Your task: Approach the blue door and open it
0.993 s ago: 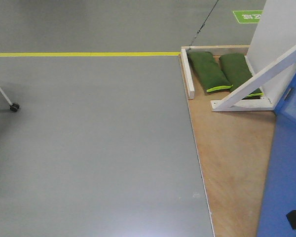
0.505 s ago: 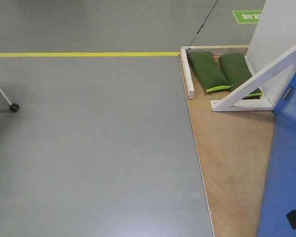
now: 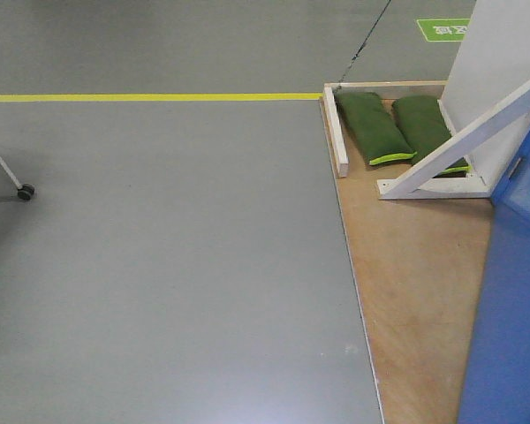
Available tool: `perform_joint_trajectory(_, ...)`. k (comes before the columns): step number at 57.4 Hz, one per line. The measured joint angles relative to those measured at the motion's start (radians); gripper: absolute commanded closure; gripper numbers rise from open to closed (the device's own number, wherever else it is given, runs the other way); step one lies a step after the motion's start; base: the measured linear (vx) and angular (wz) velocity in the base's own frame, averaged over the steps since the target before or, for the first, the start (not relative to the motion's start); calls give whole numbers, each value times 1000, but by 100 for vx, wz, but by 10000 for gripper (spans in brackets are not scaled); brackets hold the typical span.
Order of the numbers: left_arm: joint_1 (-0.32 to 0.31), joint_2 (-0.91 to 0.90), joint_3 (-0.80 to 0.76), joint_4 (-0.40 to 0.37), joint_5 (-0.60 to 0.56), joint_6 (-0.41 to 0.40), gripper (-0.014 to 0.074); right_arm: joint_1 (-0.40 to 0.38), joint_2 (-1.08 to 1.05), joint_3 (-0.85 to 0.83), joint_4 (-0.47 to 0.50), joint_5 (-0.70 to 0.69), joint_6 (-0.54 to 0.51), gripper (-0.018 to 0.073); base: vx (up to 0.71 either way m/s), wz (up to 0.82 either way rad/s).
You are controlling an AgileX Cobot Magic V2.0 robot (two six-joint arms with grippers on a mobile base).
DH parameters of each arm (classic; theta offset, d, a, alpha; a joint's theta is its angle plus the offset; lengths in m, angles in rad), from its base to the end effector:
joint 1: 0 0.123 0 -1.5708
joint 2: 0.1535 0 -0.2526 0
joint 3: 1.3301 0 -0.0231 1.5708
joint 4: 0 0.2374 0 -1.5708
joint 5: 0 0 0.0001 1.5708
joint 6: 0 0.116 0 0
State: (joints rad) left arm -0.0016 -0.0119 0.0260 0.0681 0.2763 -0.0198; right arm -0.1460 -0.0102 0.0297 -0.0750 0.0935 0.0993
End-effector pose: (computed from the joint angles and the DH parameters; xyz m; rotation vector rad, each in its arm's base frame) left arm 0.0986 0.0020 0.1756 0.0285 1.7734 0.0484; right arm 0.1000 -0.0155 0.1951 0.1415 1.5909 -0.1000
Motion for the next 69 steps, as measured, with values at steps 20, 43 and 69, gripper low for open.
perform_joint_trajectory(20, 0, 0, 0, 0, 0, 0, 524, -2, 0, -90, 3, 139, 0, 547, 0, 0)
perform_joint_trajectory(43, 0, 0, 0, 0, 0, 0, 524, -3, 231, -680, -6, 299, -1, 547, 0, 0)
perform_joint_trajectory(69, 0, 0, 0, 0, 0, 0, 524, -3, 556, -1046, -232, 307, -24, 547, 0, 0)
